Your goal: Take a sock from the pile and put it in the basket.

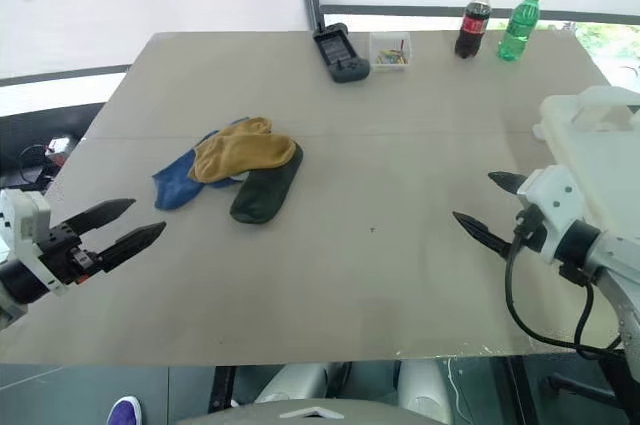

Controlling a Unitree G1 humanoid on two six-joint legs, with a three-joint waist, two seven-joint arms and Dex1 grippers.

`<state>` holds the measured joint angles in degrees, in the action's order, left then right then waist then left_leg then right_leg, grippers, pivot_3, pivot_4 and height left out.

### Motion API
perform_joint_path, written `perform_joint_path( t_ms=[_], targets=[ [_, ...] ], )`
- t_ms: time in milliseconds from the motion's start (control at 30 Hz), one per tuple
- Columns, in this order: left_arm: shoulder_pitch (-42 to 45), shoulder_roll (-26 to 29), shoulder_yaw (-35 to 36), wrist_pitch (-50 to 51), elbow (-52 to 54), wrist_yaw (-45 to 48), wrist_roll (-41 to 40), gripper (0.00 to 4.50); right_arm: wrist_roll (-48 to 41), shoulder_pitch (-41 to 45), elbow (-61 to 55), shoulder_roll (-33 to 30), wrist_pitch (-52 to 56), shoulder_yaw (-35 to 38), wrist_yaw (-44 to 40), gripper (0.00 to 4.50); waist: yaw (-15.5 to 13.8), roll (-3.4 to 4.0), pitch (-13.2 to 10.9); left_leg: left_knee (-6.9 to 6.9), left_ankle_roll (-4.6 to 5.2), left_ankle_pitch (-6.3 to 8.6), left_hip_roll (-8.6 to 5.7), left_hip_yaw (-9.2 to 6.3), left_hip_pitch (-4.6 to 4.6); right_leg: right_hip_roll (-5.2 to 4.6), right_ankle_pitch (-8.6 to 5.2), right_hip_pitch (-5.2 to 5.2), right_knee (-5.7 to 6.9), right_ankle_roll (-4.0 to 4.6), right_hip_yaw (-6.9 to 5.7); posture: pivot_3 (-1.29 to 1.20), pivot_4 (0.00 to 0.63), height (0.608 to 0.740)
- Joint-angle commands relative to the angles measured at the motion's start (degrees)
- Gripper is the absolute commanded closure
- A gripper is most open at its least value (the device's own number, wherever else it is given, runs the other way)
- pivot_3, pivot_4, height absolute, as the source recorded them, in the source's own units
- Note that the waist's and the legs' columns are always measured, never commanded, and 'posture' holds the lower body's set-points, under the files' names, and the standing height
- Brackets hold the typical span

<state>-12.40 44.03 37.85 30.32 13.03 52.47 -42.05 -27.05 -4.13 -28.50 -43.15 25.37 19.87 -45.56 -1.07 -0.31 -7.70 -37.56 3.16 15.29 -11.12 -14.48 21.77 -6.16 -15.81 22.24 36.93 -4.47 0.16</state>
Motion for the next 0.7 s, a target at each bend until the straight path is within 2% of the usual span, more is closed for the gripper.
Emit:
perform_joint_path(
  t_ms=[33,167,300,433,567,700],
  targets=[
    [4.24,-0.88,1.92,4.11,2.94,-8.02,-3.37,0.06,-0.34,1.69,0.58,0.9,-2.1,0.27,0.7,0.01,-0.35,-0.02,-0.01,0.0,0.0,0.0,0.05,0.05,-0.01,0.0,0.01,-0.02,-0.04,-0.01,0.05,0.0,0.15,0.74],
    [11.96,-0.26,1.47,15.7,2.64,-22.88,-6.0,0.06,0.31,3.91,2.04,2.5,-4.46,-1.88,0.88,0.01,-0.92,-0.03,-0.02,0.02,-0.15,-0.06,0.43,0.23,-0.09,-0.03,0.01,0.01,0.17,-0.03,0.36,0.0,0.15,0.74],
    [20.37,0.45,-0.12,25.42,-1.21,-27.03,-11.84,0.06,2.64,7.44,2.97,5.89,-6.88,-6.73,2.85,0.01,-0.71,-0.07,-0.01,0.12,-0.27,-0.13,0.54,0.54,-0.11,0.05,0.0,0.34,0.62,-0.02,0.74,0.0,0.15,0.74],
    [26.65,-3.27,-6.68,21.87,-3.22,-32.35,-5.13,0.06,6.02,12.51,4.15,10.34,-8.96,-13.11,5.32,0.01,0.09,-0.07,0.0,0.12,-0.28,-0.14,0.53,0.76,-0.14,0.06,0.01,0.46,0.74,-0.02,0.99,0.0,0.15,0.74],
    [33.64,-10.45,-12.2,18.39,-8.32,-39.71,0.78,0.06,9.96,16.68,5.25,14.1,-10.48,-18.96,7.48,0.01,0.3,-0.12,0.02,0.1,-0.27,-0.15,0.52,0.88,-0.13,0.07,0.01,0.5,0.74,-0.02,1.13,0.0,0.15,0.74],
    [37.92,-15.49,-16.0,14.09,-13.24,-44.06,7.25,0.06,11.75,18.06,5.08,15.97,-10.56,-21.22,8.96,0.01,0.29,-0.23,0.09,0.01,-0.29,-0.16,0.53,0.88,-0.08,0.08,0.01,0.55,0.82,-0.02,1.11,0.0,0.15,0.74]
  ],
)
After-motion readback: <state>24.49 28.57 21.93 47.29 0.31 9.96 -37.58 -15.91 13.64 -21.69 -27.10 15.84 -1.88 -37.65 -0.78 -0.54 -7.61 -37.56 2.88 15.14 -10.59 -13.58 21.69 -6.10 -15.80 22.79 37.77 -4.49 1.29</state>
